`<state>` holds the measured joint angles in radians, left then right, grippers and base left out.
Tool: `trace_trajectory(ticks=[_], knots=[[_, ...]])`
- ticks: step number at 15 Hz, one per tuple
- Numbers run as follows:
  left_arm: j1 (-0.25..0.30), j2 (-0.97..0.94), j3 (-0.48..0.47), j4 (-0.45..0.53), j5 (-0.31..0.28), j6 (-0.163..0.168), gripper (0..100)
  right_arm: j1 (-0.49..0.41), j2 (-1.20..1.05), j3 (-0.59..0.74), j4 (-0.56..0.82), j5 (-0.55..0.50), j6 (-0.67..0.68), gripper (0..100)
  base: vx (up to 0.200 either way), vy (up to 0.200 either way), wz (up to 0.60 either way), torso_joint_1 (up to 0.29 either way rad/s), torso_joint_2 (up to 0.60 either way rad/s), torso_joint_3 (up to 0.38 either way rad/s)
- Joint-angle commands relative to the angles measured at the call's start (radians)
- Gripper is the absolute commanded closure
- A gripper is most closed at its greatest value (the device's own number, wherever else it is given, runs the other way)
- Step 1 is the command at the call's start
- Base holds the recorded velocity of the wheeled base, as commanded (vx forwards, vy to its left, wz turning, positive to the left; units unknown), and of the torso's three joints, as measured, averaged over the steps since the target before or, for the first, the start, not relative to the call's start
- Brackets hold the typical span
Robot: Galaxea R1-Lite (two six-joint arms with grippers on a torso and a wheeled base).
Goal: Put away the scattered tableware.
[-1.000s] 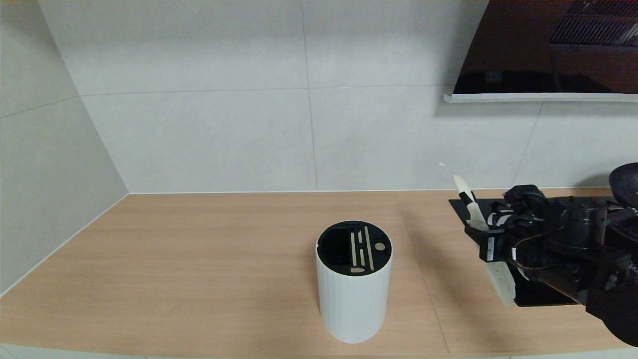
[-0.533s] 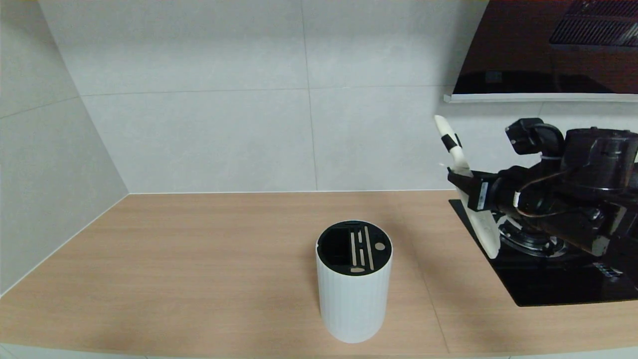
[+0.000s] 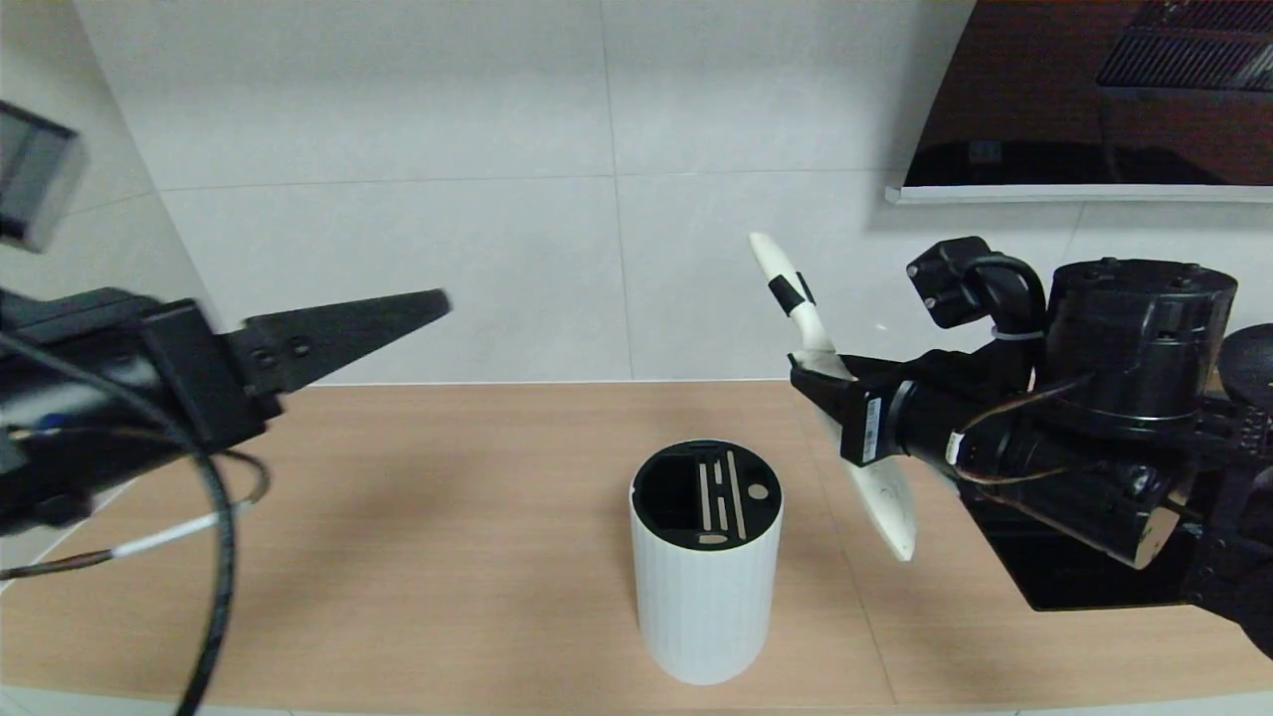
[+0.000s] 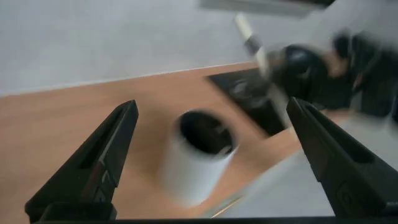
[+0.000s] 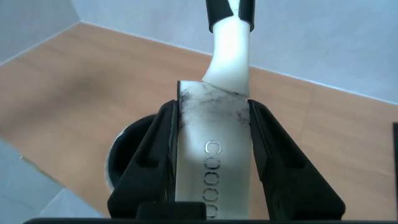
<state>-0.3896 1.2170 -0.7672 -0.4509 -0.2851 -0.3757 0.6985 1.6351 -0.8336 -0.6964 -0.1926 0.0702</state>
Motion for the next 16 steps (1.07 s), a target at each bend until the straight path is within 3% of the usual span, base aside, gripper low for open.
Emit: trace_trajectory(ticks=[1, 3, 5, 10, 16], knots=[[-0.167, 0.276, -0.014, -0.164, 0.046, -0.163, 0, 0.084, 0.003, 0.019, 0.000, -0.044, -0.001, 100, 0.000, 0.000, 0.00, 0.000, 0.00, 0.000], [-0.229, 0.331, -0.012, -0.239, 0.044, -0.269, 0, 0.145, 0.006, 0.019, 0.000, -0.094, 0.000, 100, 0.000, 0.000, 0.00, 0.000, 0.00, 0.000], [-0.258, 0.388, -0.012, -0.299, 0.043, -0.311, 0, 0.174, 0.028, 0.016, 0.000, -0.111, 0.005, 100, 0.000, 0.000, 0.00, 0.000, 0.00, 0.000], [-0.273, 0.487, -0.012, -0.420, 0.096, -0.311, 0, 0.246, 0.061, 0.021, -0.057, -0.157, 0.017, 100, 0.000, 0.000, 0.00, 0.000, 0.00, 0.000], [-0.292, 0.487, -0.010, -0.488, 0.096, -0.307, 0, 0.297, 0.060, 0.027, -0.058, -0.166, 0.020, 100, 0.000, 0.000, 0.00, 0.000, 0.00, 0.000]])
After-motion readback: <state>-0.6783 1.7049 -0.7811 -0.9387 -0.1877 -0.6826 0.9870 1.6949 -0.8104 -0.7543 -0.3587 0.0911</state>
